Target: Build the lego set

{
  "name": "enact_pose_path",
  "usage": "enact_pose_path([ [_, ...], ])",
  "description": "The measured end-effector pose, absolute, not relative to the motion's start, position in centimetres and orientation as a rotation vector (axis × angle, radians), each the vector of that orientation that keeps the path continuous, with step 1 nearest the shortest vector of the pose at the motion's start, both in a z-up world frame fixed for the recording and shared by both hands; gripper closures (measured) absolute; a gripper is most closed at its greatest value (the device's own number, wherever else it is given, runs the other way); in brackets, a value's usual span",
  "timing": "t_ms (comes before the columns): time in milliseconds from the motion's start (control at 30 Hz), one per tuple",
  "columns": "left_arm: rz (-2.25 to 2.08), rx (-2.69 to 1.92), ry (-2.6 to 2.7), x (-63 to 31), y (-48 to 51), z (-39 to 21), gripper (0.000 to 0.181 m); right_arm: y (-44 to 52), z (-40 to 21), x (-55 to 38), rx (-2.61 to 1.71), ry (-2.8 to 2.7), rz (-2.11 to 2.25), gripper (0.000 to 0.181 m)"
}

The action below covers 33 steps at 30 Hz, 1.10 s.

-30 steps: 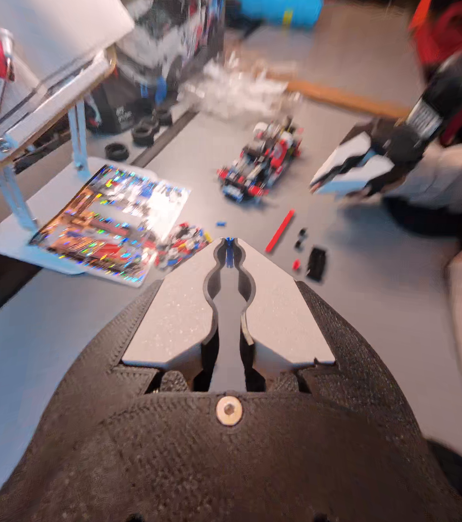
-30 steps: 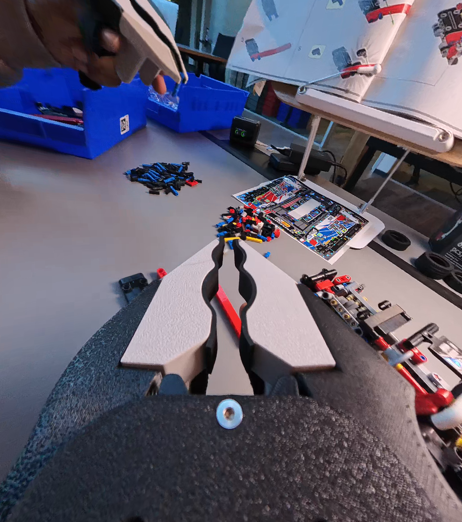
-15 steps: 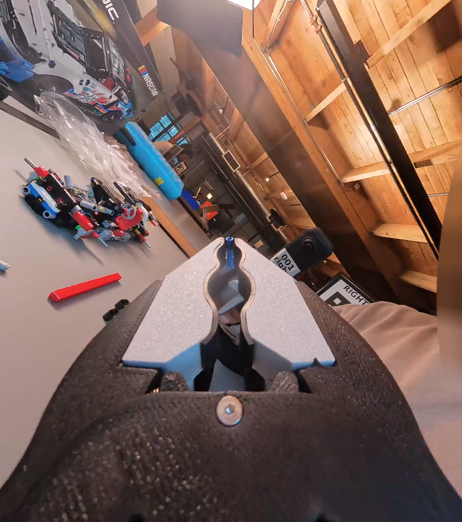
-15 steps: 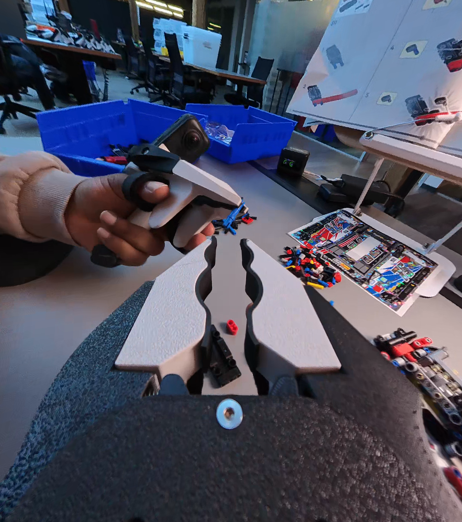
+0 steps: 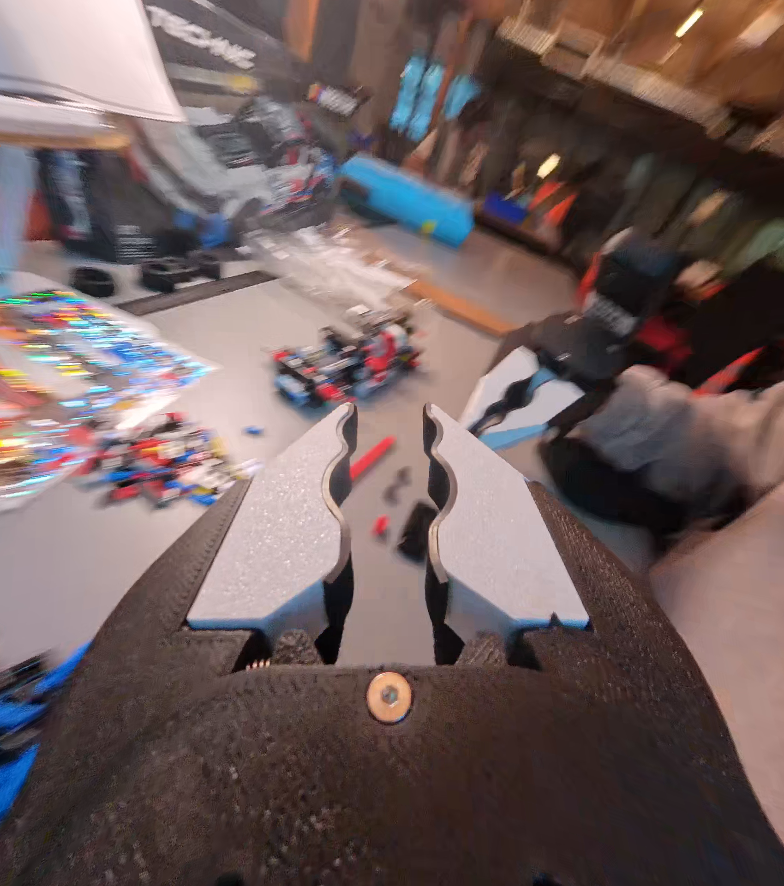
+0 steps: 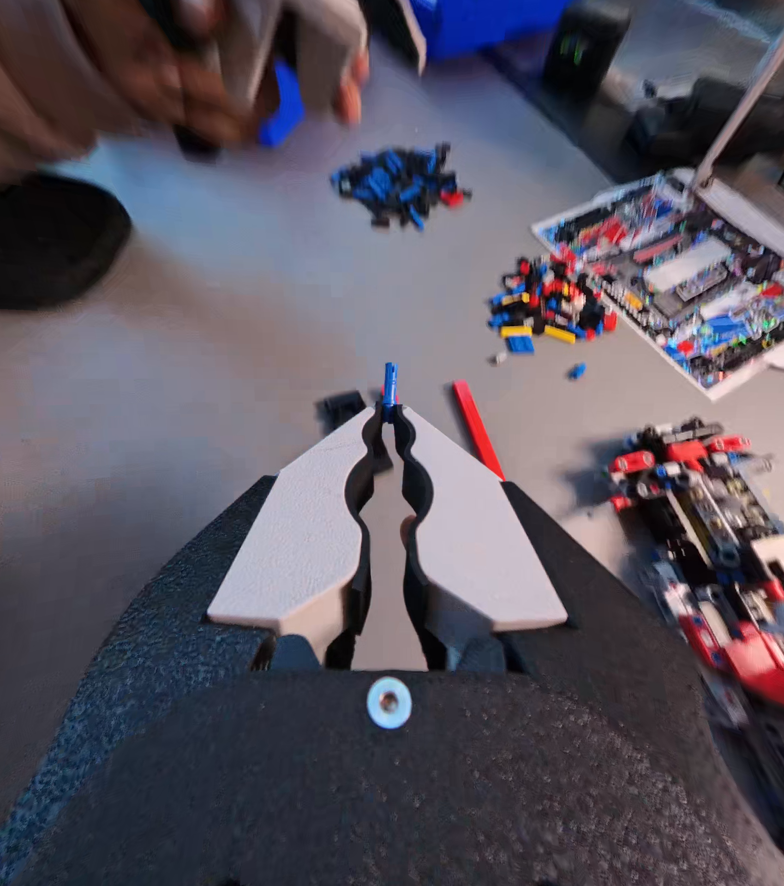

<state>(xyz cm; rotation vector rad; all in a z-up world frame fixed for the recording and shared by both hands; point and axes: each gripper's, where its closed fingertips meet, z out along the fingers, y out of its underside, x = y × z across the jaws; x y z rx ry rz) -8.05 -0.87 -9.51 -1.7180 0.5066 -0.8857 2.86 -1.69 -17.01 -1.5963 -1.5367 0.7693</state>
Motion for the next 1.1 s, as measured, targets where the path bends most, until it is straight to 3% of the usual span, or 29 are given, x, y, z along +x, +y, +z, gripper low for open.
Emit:
enact_pose_path([
  [167,-0.123,-2.145,0.677,-21.8,1.4,-11.2,0.161,0.3,-23.3,9.9,-1.875,-1.699,0.504,0.179],
  [333,0.001,-2.477,1.069,-24.9,-0.1,-16.4,0.167,1.3,-24.1,10.5,-1.894,-1.755,0.401,0.179],
  [633,0.088,-2.604,1.562,-23.9,-0.2,-22.7,0.167,2.3,-23.9,9.7,-1.869,-1.747,0.399,0.169],
  [1067,0.084,-2.613,1.616,-23.9,0.0,-24.5,0.171,3.0,-21.6,10.1,-1.795,-1.56,0.502,0.171],
  [1100,0.093,-2.602,1.613,-24.0,0.1,-24.4,0.179,3.0,-21.5,10.1,-1.791,-1.556,0.502,0.171],
])
